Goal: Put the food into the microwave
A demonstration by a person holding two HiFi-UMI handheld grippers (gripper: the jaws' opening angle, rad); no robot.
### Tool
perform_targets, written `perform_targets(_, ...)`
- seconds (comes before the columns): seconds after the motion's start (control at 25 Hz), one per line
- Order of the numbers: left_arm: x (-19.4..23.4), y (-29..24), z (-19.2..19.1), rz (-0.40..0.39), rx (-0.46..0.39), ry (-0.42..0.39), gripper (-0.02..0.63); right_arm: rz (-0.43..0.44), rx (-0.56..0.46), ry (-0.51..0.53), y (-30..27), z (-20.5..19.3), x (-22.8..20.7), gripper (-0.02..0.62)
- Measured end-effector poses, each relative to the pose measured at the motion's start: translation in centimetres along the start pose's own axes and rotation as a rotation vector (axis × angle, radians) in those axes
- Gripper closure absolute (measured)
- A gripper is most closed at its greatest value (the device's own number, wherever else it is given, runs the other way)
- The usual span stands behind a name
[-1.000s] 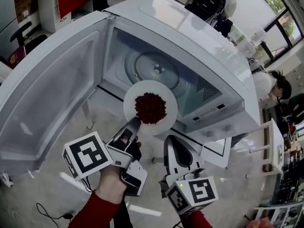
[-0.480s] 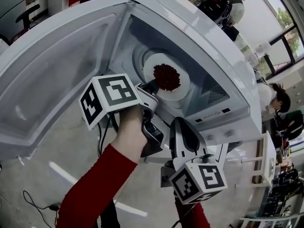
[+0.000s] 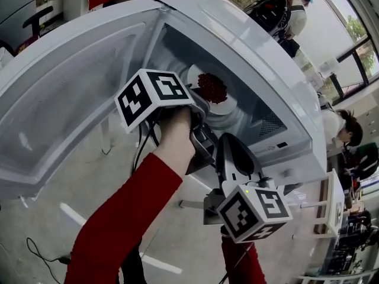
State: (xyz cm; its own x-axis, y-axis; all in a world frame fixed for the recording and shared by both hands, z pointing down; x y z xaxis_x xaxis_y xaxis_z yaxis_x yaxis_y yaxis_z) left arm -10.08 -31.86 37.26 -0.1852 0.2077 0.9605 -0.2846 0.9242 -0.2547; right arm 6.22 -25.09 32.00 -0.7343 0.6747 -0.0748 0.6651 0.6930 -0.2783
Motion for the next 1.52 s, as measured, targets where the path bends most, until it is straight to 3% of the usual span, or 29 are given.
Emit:
perform_targets(0.6,-0.2,-1.1,1.8,0.138,0.021,-0.132,0.586,-0.020,0.036,0.036,-1.4,0.5,-0.2,0.581)
perform_targets(1.08,-0.9,-1.7,2.2,0.249,0.052,-0.269,0.586,-0.016,0.129,0.037,-3.6,0.3,-0.8,0.581)
perform_targets(1.52,-1.4,-2.2,2.4,0.318,0.105,-0.478,0.565,-0.032,0.171,0.041,-4.4,0.4,-1.4,0.581)
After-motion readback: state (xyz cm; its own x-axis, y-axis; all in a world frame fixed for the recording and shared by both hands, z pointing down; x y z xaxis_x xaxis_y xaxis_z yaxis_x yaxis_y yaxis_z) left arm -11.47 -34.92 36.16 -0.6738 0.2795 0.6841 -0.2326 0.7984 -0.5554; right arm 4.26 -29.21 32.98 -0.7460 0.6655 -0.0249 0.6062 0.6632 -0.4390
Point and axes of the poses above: the fingertips, and each gripper's own axes: y backward along the fingers, x to its left, z out of its top, the point moved 8 cm from there along y, backward along the fingers, and after that the axes turned 4 degrees about z, right-handed, at the moved point
